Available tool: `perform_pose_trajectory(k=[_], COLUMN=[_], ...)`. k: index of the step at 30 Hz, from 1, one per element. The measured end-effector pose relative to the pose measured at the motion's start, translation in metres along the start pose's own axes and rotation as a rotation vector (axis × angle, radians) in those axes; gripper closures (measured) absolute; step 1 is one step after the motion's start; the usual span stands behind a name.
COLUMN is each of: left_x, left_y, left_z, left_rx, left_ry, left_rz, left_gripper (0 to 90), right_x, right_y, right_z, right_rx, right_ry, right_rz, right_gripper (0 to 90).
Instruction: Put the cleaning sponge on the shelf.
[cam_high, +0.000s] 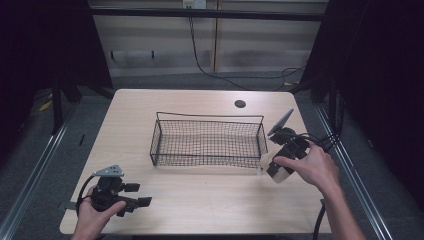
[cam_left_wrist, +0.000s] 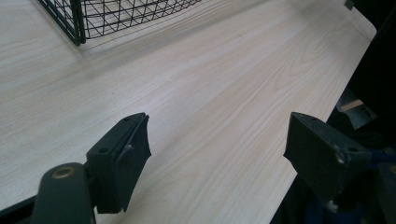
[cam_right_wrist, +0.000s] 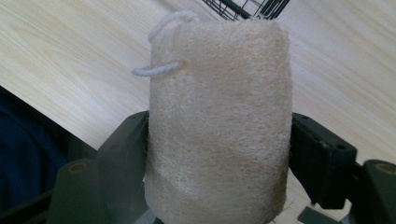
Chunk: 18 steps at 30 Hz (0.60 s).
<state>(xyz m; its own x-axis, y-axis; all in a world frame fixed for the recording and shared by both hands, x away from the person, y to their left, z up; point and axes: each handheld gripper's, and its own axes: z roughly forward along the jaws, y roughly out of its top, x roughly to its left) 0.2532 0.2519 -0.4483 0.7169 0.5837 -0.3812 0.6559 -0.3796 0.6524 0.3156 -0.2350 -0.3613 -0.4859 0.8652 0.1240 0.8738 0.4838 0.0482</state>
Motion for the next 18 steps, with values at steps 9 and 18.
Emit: perform_pose_trajectory(k=[9, 18], left_x=[0.0, 0.0], left_y=[0.0, 0.0], left_z=[0.0, 0.001], left_rx=[-0.006, -0.001], left_ry=[-0.006, 0.001], left_rz=[-0.001, 0.0], left_gripper=[20.2, 20.3], right_x=[0.007, 0.011], right_y=[0.01, 0.025], right_z=[-0.013, -0.024], right_rx=[-0.015, -0.031], right_ry=[0.0, -0.001], right_rz=[-0.018, -0.031], right_gripper=[26.3, 26.3])
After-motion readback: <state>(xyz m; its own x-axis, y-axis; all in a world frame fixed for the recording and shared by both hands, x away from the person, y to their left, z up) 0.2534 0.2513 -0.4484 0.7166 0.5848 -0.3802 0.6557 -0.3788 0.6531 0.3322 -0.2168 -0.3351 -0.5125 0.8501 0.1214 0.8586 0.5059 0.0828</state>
